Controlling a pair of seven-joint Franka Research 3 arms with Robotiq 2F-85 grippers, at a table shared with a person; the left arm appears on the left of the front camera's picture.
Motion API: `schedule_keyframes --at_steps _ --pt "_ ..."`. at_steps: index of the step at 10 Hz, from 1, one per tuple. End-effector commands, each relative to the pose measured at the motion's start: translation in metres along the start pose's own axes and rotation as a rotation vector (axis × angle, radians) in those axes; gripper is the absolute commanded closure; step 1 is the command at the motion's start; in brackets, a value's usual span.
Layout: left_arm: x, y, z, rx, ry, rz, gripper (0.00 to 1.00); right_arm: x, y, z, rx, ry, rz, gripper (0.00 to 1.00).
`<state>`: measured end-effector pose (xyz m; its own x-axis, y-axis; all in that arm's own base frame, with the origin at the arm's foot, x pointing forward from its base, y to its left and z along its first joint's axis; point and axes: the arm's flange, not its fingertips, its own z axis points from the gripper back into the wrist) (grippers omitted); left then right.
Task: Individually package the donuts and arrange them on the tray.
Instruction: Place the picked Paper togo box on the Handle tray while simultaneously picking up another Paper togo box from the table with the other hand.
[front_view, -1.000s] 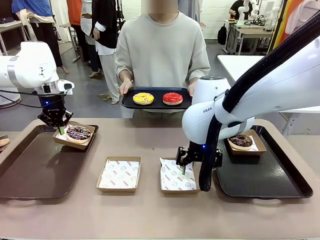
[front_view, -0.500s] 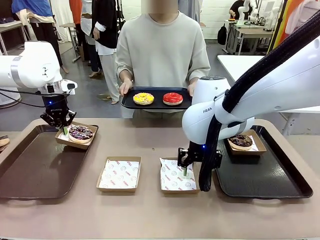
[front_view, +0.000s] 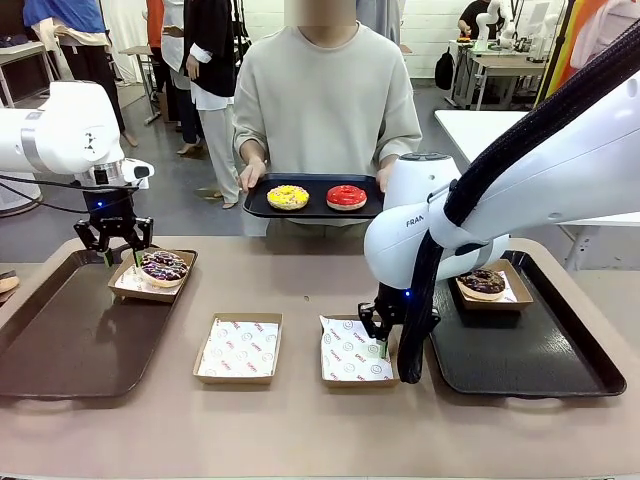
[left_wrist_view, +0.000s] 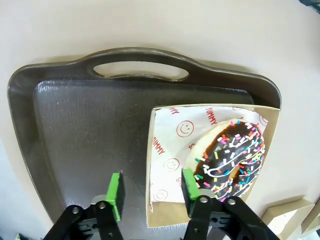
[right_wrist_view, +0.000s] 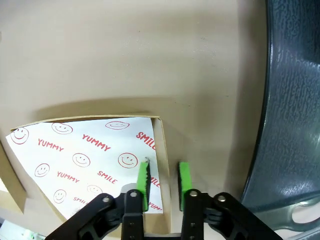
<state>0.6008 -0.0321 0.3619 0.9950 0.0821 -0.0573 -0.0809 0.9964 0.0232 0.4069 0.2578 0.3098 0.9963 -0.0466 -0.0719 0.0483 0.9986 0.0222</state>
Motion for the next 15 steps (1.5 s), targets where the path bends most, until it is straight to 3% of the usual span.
schedule_keyframes --at_steps 1,3,4,5,6,15 --pt "-0.001 -0.007 0.006 0.020 0.008 0.031 0.00 0.000 0.000 -0.004 0.020 -0.005 -0.004 1.00" --pt "-0.003 -0.003 0.008 0.026 0.013 0.044 0.00 0.001 0.000 -0.004 0.021 -0.004 -0.006 1.00" --pt "-0.004 -0.003 0.008 0.030 0.018 0.048 0.12 0.001 0.000 -0.005 0.022 -0.003 -0.007 1.00" --pt "-0.004 -0.003 0.009 0.032 0.025 0.053 0.03 0.002 0.000 -0.004 0.023 -0.002 -0.010 1.00" --pt "-0.005 -0.002 0.009 0.037 0.027 0.056 0.00 0.002 0.000 -0.005 0.025 0.000 -0.011 1.00" --pt "-0.004 0.007 0.006 0.017 0.027 0.042 0.00 0.000 0.000 0.000 0.003 0.001 -0.002 1.00"
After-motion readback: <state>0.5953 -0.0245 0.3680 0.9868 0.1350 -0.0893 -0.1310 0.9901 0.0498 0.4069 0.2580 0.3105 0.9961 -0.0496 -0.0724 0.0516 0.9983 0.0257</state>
